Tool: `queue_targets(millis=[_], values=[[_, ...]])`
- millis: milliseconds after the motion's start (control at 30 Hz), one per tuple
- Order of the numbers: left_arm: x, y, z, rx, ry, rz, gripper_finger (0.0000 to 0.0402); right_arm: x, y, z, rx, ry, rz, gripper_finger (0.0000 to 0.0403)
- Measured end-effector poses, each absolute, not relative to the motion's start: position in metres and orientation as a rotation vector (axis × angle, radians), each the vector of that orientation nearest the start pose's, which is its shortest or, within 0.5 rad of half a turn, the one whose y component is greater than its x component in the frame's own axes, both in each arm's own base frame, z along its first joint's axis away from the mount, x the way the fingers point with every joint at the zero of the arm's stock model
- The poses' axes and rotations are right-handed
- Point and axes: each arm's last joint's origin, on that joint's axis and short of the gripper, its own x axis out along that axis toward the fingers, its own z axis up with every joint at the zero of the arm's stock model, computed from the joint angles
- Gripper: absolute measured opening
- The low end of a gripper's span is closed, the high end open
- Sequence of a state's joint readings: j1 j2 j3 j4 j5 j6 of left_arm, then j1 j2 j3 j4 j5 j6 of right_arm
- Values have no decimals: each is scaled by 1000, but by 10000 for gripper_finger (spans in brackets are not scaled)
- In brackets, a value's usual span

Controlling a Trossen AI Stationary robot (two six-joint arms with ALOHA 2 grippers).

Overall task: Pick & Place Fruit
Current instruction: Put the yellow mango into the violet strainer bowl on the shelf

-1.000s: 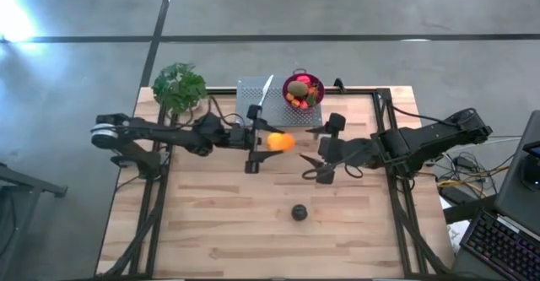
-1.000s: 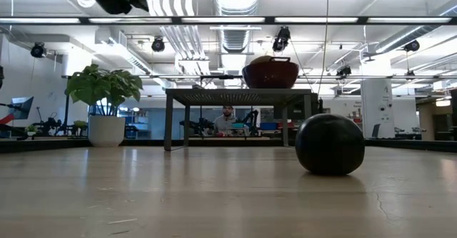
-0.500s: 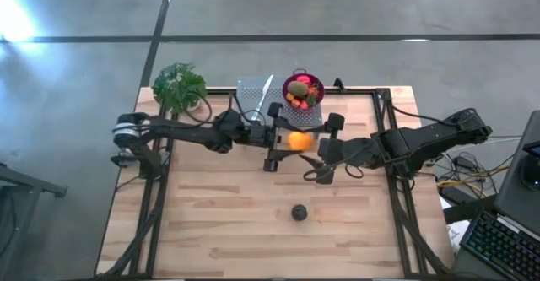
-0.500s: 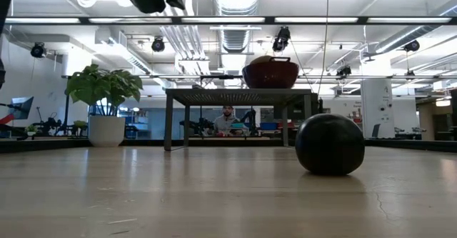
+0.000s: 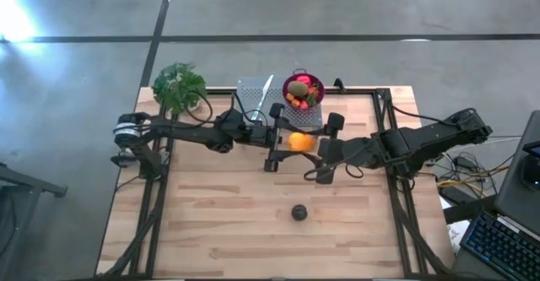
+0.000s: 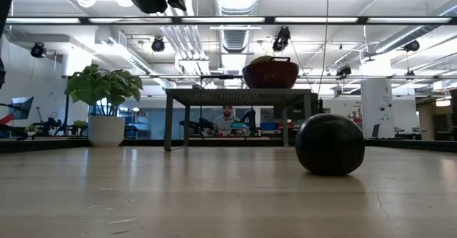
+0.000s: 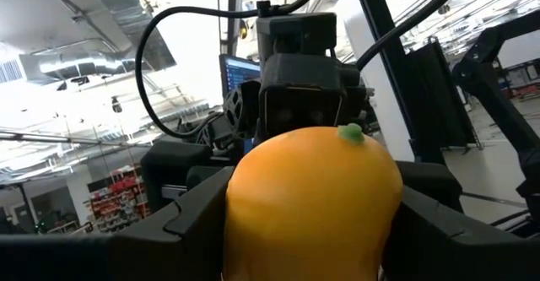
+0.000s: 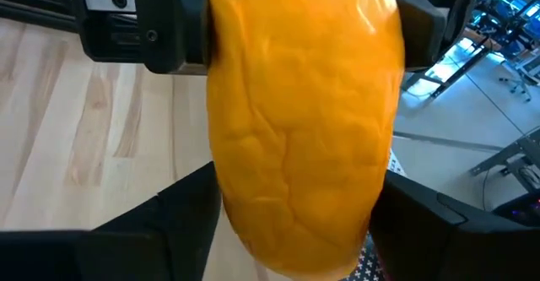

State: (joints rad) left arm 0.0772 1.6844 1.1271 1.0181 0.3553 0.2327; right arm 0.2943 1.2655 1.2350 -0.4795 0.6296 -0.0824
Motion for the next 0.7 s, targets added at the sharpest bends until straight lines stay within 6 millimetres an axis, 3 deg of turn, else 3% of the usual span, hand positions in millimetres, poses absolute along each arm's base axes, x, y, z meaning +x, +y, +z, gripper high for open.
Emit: queue_targets(millis=[333, 700], values=[[374, 19, 329, 325, -477, -220, 241, 261, 61, 364, -310, 468, -309, 219], [374, 19, 329, 327, -477, -220, 241, 261, 61, 364, -311, 463, -308, 227]])
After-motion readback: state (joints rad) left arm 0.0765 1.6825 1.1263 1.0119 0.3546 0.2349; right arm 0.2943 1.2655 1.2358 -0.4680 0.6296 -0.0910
